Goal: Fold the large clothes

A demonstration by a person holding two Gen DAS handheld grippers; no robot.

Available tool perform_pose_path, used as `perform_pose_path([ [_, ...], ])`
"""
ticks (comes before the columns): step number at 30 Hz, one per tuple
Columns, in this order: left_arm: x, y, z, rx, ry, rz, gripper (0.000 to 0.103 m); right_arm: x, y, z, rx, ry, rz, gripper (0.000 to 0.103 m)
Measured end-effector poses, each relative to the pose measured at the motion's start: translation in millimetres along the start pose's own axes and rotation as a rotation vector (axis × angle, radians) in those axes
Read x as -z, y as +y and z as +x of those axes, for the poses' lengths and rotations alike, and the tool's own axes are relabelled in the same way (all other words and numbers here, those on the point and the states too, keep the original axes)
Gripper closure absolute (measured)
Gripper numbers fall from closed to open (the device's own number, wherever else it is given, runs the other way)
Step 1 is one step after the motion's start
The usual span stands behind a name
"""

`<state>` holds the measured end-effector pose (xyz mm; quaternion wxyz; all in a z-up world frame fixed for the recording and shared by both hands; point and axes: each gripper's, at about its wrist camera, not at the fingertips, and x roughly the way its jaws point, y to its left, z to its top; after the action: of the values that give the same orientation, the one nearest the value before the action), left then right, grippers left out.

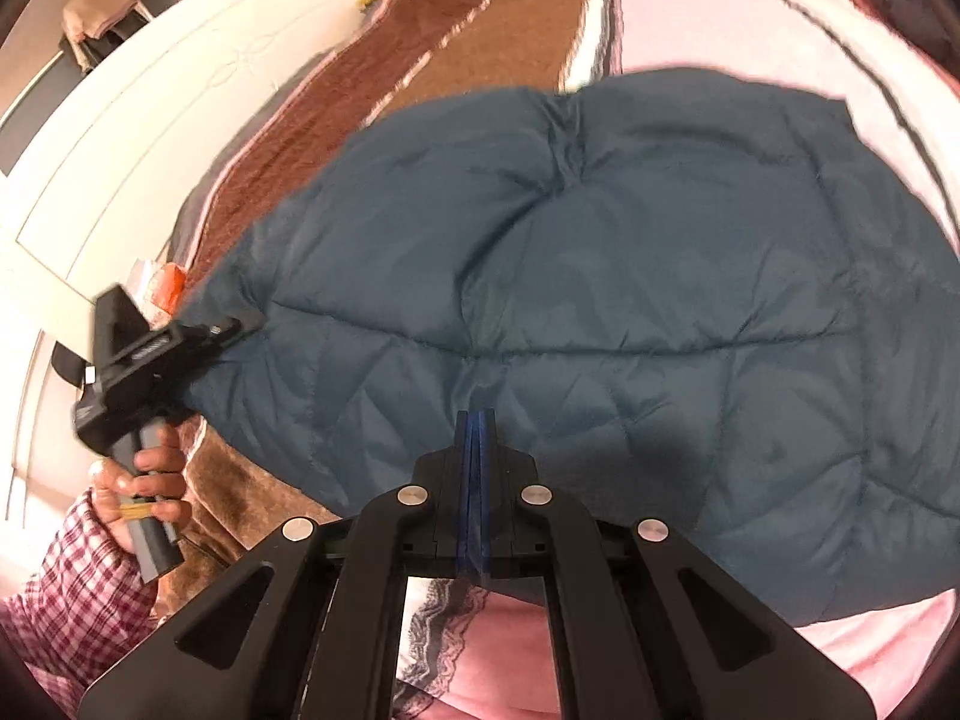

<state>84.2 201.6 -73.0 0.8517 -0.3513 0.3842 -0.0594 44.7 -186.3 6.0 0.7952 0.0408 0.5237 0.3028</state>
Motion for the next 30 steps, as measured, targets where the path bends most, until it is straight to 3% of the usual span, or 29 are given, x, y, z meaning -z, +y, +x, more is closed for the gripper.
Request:
perform_pose_path([
  [5,-5,-12,-9,0.004,-0.026,0.037,0.073,5,1,11,-0.089,0.022,0.022,0.103],
  [10,-1,-39,-22,0.007,-0.048,0.143,0.074,10,-2,35,-0.007,0.104,-0.002,0.103],
  [13,9,-74,-33,-0.01,-0.078,0.28,0.074,11,-11,52,0.002,0.136,0.04,0.103],
  [18,6,-114,-45,-0.01,-0.12,0.361,0.074,9,-13,58,0.014,0.146,0.042,0.103],
  [21,6,-134,-49,-0.015,-0.125,0.409,0.074,9,-14,38,-0.024,0.118,0.052,0.103],
  [23,8,-151,-50,-0.015,-0.127,0.453,0.074,11,-17,2,-0.071,0.036,0.044,0.103],
  [26,13,-180,-49,-0.013,-0.134,0.525,0.074,16,-37,-46,-0.016,-0.071,0.04,0.103],
  [30,26,-225,-40,-0.007,-0.132,0.634,0.074,29,-99,-94,0.083,-0.159,0.137,0.103],
])
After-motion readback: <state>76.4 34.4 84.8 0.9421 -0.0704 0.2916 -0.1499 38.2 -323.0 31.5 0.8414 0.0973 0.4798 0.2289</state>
